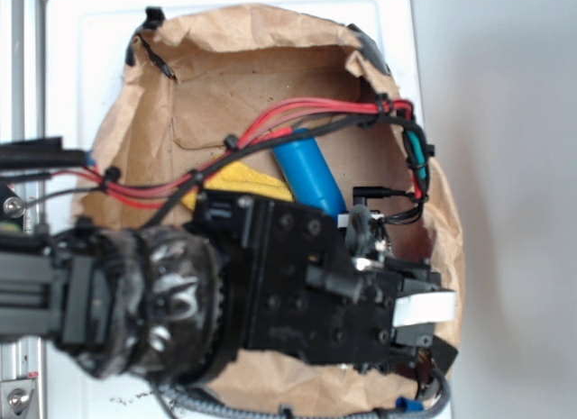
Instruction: Grab the red paper.
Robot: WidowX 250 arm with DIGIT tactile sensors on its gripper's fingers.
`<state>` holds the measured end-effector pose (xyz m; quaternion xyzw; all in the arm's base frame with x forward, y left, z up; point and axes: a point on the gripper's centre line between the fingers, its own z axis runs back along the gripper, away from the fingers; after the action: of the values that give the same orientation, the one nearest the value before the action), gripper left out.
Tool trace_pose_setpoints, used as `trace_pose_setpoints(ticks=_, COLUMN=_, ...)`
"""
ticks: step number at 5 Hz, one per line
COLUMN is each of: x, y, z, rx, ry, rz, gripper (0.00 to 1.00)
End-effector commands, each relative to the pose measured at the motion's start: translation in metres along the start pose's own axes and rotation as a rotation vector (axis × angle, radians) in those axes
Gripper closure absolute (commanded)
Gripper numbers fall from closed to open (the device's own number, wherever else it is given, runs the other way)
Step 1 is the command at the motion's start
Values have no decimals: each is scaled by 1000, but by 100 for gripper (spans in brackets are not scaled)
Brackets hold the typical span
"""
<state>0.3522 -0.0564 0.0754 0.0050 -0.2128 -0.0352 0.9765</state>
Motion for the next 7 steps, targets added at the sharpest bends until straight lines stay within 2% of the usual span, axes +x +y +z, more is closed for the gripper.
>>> trace_pose_setpoints(ticks=1, x=17, y=4, z=-8, rx=66, ry=-72, rz=-38, gripper=0)
trace_pose_setpoints(ticks=2, x=14, y=3, z=-20, rx=122, ry=-65, rz=-24, gripper=100)
trace_pose_setpoints(ticks=4, x=16, y=10, z=-1, rx=68, ry=-47, rz=-11, gripper=100)
trace_pose_setpoints(ticks=6, x=40, y=44, z=63, rx=-124, ry=86, rz=37, gripper=100)
trace_pose_setpoints(ticks=7, x=50, y=61, z=83, rx=-192, ry=129, rz=28, gripper=100)
